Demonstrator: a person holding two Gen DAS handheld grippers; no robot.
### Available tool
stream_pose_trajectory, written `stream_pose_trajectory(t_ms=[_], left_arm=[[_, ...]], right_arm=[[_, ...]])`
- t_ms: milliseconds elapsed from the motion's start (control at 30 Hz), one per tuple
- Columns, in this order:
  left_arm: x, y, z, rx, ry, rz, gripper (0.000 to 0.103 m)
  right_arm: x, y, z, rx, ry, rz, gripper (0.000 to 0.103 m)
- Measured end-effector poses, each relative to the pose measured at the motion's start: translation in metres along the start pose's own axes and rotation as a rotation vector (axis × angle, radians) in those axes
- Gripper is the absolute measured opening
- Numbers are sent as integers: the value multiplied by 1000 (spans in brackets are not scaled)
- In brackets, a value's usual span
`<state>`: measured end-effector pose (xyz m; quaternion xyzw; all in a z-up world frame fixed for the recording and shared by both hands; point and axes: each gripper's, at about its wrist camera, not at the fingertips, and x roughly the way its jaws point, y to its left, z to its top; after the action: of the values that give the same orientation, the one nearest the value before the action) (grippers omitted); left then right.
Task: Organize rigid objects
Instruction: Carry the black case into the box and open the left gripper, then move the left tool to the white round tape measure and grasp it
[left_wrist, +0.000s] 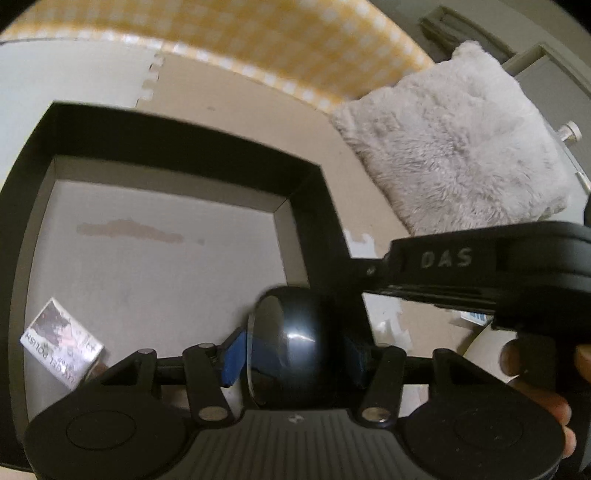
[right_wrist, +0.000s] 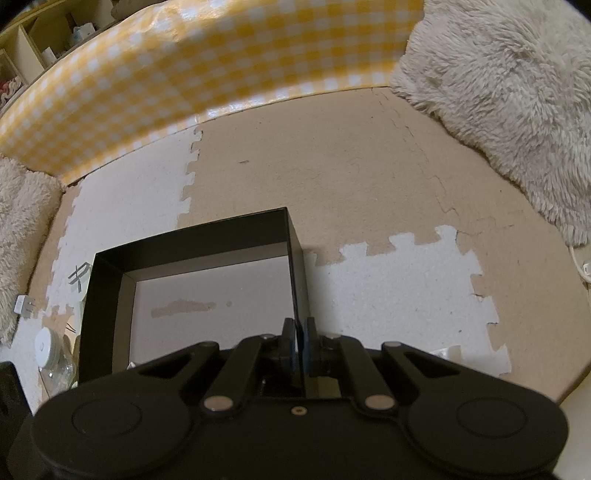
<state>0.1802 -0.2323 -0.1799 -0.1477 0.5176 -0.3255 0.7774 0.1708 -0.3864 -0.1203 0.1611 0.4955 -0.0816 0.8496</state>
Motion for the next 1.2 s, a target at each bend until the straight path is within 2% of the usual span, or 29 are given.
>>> stream_pose_trajectory(t_ms=[33, 133, 500, 633, 967, 1200], left_arm=[[0, 3, 0, -16, 7, 0, 63], [0, 4, 1, -27, 13, -10, 64], [-14, -14, -2, 83, 11, 31, 73], [-26, -17, 1, 103, 12, 40, 86], [-64, -31, 5, 220, -12, 129, 99], [-89, -36, 5, 298, -28, 178, 103]], right_arm=[[0, 0, 0, 0, 1, 0, 5], [1, 1, -1, 0, 0, 1, 5], [0, 1, -1, 1, -2, 5, 5], [-1, 2, -2, -9, -1, 1, 5], [-1, 0, -1, -7, 0, 7, 5], [-1, 0, -1, -4, 1, 10, 5]])
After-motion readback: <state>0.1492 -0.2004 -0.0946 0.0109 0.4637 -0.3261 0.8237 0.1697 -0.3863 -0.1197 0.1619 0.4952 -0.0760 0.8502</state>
